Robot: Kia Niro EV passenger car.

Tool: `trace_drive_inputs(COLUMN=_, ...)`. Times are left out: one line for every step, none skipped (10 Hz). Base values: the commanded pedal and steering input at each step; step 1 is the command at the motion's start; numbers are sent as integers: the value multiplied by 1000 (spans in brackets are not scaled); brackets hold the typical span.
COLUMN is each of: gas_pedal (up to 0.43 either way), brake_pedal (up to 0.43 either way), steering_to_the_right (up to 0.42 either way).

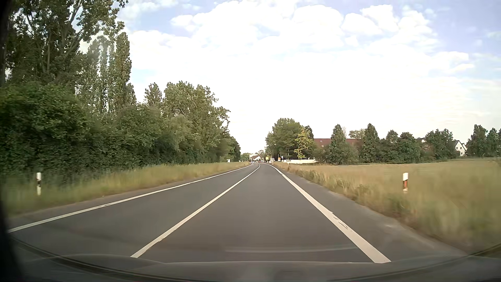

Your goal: Follow the waypoints while adhering to traffic rules and regulations

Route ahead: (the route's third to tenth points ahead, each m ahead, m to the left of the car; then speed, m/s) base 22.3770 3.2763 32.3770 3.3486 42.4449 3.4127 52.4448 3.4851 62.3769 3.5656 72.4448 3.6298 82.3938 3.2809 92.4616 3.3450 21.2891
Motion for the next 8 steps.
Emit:
trace_drive_inputs(gas_pedal=0, brake_pedal=30, steering_to_the_right=0)
trace_drive_inputs(gas_pedal=0, brake_pedal=30, steering_to_the_right=0)
trace_drive_inputs(gas_pedal=0, brake_pedal=30, steering_to_the_right=0)
trace_drive_inputs(gas_pedal=0, brake_pedal=30, steering_to_the_right=0)
trace_drive_inputs(gas_pedal=0, brake_pedal=30, steering_to_the_right=0)
trace_drive_inputs(gas_pedal=0, brake_pedal=30, steering_to_the_right=1)
trace_drive_inputs(gas_pedal=0, brake_pedal=30, steering_to_the_right=1)
trace_drive_inputs(gas_pedal=0, brake_pedal=30, steering_to_the_right=1)
